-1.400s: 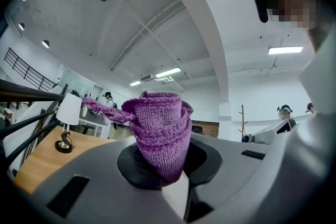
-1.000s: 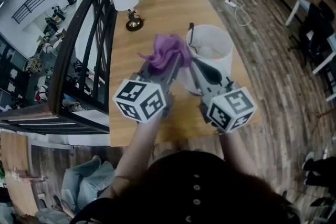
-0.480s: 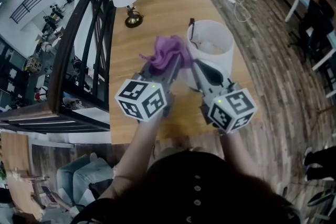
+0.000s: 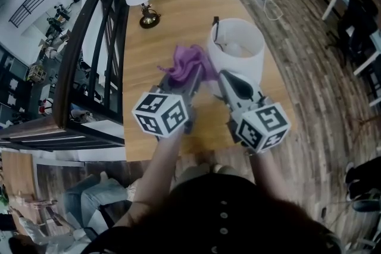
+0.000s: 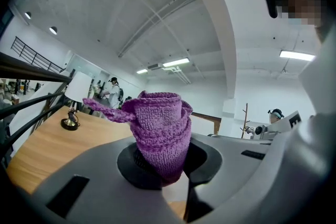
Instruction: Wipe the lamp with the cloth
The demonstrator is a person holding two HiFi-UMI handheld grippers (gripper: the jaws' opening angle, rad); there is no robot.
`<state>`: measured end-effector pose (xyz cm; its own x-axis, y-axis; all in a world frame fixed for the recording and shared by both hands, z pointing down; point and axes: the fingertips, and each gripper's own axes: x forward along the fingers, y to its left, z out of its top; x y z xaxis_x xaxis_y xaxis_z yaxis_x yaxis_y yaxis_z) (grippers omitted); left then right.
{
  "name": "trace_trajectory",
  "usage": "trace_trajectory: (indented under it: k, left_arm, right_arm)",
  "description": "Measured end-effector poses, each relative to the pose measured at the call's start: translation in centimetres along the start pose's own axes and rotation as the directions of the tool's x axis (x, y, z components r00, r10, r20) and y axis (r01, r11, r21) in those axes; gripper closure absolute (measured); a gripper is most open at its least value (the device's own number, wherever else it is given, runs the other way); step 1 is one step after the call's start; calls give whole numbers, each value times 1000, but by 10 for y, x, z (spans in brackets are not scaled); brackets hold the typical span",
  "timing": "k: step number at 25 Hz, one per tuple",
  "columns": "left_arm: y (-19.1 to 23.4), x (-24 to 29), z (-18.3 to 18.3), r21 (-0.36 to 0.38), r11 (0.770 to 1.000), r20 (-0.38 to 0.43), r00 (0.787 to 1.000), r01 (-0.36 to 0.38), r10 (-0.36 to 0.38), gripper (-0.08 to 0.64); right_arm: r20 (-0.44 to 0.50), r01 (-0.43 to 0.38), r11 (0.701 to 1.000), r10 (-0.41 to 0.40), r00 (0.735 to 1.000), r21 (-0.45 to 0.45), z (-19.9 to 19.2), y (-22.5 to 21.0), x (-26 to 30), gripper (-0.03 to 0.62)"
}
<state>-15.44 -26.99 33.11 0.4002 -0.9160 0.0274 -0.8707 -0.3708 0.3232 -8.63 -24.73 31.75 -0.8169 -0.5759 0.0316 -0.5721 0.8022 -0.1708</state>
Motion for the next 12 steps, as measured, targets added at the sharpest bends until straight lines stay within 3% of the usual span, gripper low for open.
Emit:
trace_trajectory:
  k: [12]
  left_arm:
    - [8, -1, -32, -33, 999, -64, 998, -27, 24, 499]
  right_arm:
    - [-52, 6, 1000, -4, 999, 30, -22, 2, -8, 580]
